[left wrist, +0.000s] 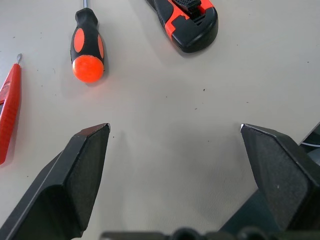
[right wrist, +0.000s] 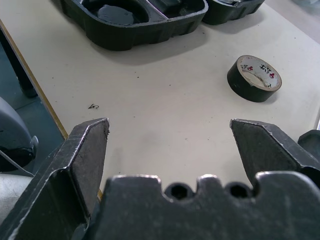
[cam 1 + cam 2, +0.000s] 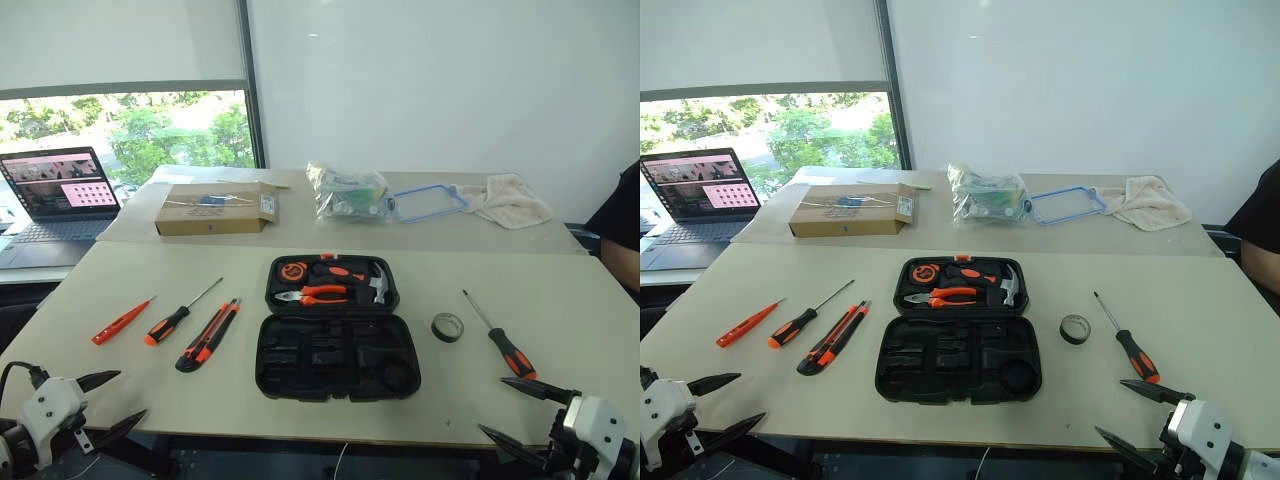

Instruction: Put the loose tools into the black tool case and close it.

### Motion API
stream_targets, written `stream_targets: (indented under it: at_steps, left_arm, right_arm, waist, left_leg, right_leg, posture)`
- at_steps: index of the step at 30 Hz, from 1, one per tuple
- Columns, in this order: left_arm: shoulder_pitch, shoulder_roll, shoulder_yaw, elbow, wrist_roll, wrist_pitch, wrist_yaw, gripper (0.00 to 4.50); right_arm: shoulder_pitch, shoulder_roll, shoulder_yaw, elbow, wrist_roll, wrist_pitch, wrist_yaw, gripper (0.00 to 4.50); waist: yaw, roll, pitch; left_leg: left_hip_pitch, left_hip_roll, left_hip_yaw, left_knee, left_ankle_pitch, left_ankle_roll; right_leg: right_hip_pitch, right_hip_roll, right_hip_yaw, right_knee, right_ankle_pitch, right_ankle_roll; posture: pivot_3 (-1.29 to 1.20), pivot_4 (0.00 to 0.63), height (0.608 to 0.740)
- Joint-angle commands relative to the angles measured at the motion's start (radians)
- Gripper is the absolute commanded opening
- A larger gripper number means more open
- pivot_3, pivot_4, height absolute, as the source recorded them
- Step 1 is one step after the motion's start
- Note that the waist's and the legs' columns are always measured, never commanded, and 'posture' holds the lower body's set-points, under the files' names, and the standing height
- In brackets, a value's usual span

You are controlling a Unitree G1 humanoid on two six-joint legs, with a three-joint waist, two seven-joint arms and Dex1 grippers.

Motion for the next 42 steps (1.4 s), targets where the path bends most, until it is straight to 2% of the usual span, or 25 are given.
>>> stream_targets:
  at_steps: [1, 4, 7, 10, 13, 16, 19, 23, 26, 30, 31, 32, 36, 37, 40, 42]
  left_arm:
    - [0.012, 0.010, 0.033, -0.041, -0.087, 0.124, 0.006, 4.49]
    - [0.031, -0.021, 0.115, -0.050, -0.217, 0.325, 0.068, 4.49]
    - [0.050, -0.047, 0.174, -0.047, -0.246, 0.380, 0.117, 4.49]
    - [0.072, -0.060, 0.201, -0.058, -0.278, 0.459, 0.138, 4.49]
    - [0.089, -0.025, 0.198, -0.133, -0.349, 0.633, 0.134, 4.49]
    - [0.035, 0.046, 0.177, -0.199, -0.399, 0.812, 0.165, 4.49]
    - [-0.088, 0.136, 0.096, -0.228, -0.377, 0.934, 0.210, 4.49]
    - [-0.341, 0.219, -0.096, -0.197, -0.286, 1.045, 0.285, 4.49]
    - [-0.579, 0.216, -0.276, -0.100, -0.167, 1.098, 0.351, 4.49]
    - [-0.706, 0.196, -0.397, -0.008, -0.092, 1.122, 0.339, 4.49]
    - [-0.723, 0.194, -0.419, 0.012, -0.072, 1.119, 0.337, 3.97]
    - [-0.736, 0.190, -0.433, 0.030, -0.057, 1.111, 0.336, 3.77]
    - [-0.748, 0.207, -0.483, 0.058, -0.028, 1.154, 0.287, 2.26]
    - [-0.746, 0.213, -0.489, 0.061, -0.020, 1.151, 0.274, 2.02]
    - [-0.742, 0.246, -0.490, 0.079, -0.007, 1.121, 0.211, 0.86]
    - [-0.772, 0.239, -0.455, 0.095, -0.027, 1.018, 0.143, 0.45]
  right_arm:
    - [-0.046, 0.008, 0.029, -0.074, 0.058, 0.021, 0.000, 4.50]
    - [-0.143, 0.058, 0.103, -0.209, 0.187, 0.067, -0.010, 4.50]
    - [-0.201, 0.099, 0.146, -0.300, 0.223, 0.108, -0.054, 4.50]
    - [-0.255, 0.142, 0.187, -0.364, 0.217, 0.130, -0.114, 4.50]
    - [-0.271, 0.162, 0.219, -0.394, 0.201, 0.141, -0.132, 4.50]
    - [-0.257, 0.152, 0.226, -0.393, 0.195, 0.151, -0.124, 4.50]
    - [-0.244, 0.139, 0.227, -0.387, 0.190, 0.156, -0.109, 4.50]
    - [-0.244, 0.127, 0.232, -0.365, 0.179, 0.157, -0.093, 4.50]
    - [-0.253, 0.128, 0.235, -0.348, 0.168, 0.163, -0.096, 4.50]
    - [-0.248, 0.131, 0.226, -0.353, 0.162, 0.169, -0.108, 4.50]
    - [-0.245, 0.131, 0.222, -0.357, 0.161, 0.170, -0.113, 4.50]
    - [-0.241, 0.131, 0.219, -0.360, 0.160, 0.170, -0.115, 4.50]
    - [-0.212, 0.132, 0.195, -0.377, 0.157, 0.164, -0.133, 4.50]
    - [-0.204, 0.132, 0.189, -0.380, 0.158, 0.162, -0.136, 4.50]
    - [-0.178, 0.133, 0.173, -0.386, 0.156, 0.152, -0.145, 4.50]
    - [-0.168, 0.134, 0.162, -0.383, 0.154, 0.147, -0.151, 4.50]
  waist:
    - [0.000, 0.000, 0.000]
    - [-0.016, -0.001, 0.001]
    - [-0.021, 0.000, 0.001]
    - [-0.020, -0.001, 0.001]
    - [-0.012, -0.001, 0.001]
    - [0.002, -0.003, 0.000]
    - [0.012, -0.004, 0.000]
    - [0.002, -0.003, 0.001]
    - [-0.001, -0.003, 0.001]
    - [-0.016, -0.003, 0.000]
    - [-0.020, -0.003, 0.000]
    - [-0.026, -0.003, 0.000]
    - [-0.028, -0.003, 0.000]
    - [-0.026, -0.003, 0.000]
    - [-0.025, -0.003, 0.000]
    - [-0.025, -0.002, 0.000]
  left_leg:
    - [0.000, 0.000, 0.000, 0.000, 0.000, 0.000]
    - [0.000, 0.002, 0.001, 0.000, 0.000, 0.000]
    - [0.001, 0.005, 0.001, 0.000, -0.004, 0.002]
    - [0.001, 0.007, 0.001, 0.001, -0.004, -0.005]
    - [0.001, 0.007, 0.001, 0.001, -0.006, -0.005]
    - [0.001, 0.007, 0.001, 0.002, -0.007, -0.004]
    - [0.002, 0.007, 0.000, 0.002, -0.007, -0.004]
    - [0.003, 0.007, 0.001, 0.002, -0.006, -0.006]
    - [0.004, 0.007, 0.001, 0.001, -0.005, -0.007]
    - [0.001, 0.007, 0.001, 0.001, -0.005, -0.009]
    - [0.000, 0.006, 0.001, 0.001, -0.005, -0.010]
    - [0.000, 0.005, 0.000, 0.001, -0.005, -0.010]
    - [0.000, 0.004, 0.000, 0.001, -0.007, -0.009]
    - [0.000, 0.004, 0.000, 0.001, -0.007, -0.008]
    - [0.002, 0.004, 0.000, 0.001, -0.007, -0.008]
    - [0.002, 0.004, 0.000, 0.001, -0.007, -0.008]
  right_leg:
    - [0.000, 0.000, 0.000, 0.000, 0.000, 0.000]
    - [-0.001, 0.001, 0.000, 0.001, 0.000, 0.000]
    - [-0.001, 0.002, -0.001, 0.003, 0.000, -0.001]
    - [-0.002, 0.007, -0.001, 0.003, 0.000, -0.001]
    - [-0.003, 0.008, -0.002, 0.003, 0.000, -0.001]
    - [-0.005, 0.008, -0.002, 0.002, 0.000, -0.001]
    - [-0.003, 0.008, -0.004, 0.001, 0.000, -0.001]
    - [-0.001, 0.009, -0.003, -0.001, 0.000, -0.002]
    - [-0.002, 0.010, -0.002, 0.004, 0.001, -0.002]
    - [-0.010, 0.013, -0.002, 0.009, 0.002, -0.005]
    - [-0.015, 0.014, -0.002, 0.011, 0.003, -0.006]
    - [-0.017, 0.014, -0.002, 0.012, 0.004, -0.008]
    - [-0.020, 0.014, -0.003, 0.009, 0.006, -0.011]
    - [-0.020, 0.014, -0.003, 0.009, 0.006, -0.010]
    - [-0.019, 0.014, -0.002, 0.007, 0.006, -0.010]
    - [-0.019, 0.014, -0.001, 0.007, 0.006, -0.011]
  posture:
    - [0.00, 0.150, 0.740]
    - [0.00, 0.150, 0.740]
    - [0.00, 0.150, 0.740]
    - [0.00, 0.150, 0.740]
    - [0.00, 0.150, 0.740]
    - [0.00, 0.150, 0.740]
    - [0.00, 0.150, 0.740]
    - [0.00, 0.150, 0.740]
    - [0.00, 0.150, 0.740]
    - [0.00, 0.150, 0.740]
    - [0.00, 0.150, 0.740]
    - [0.00, 0.150, 0.740]
    - [0.00, 0.150, 0.740]
    - [0.00, 0.150, 0.740]
    - [0.00, 0.150, 0.740]
    - [0.00, 0.150, 0.740]
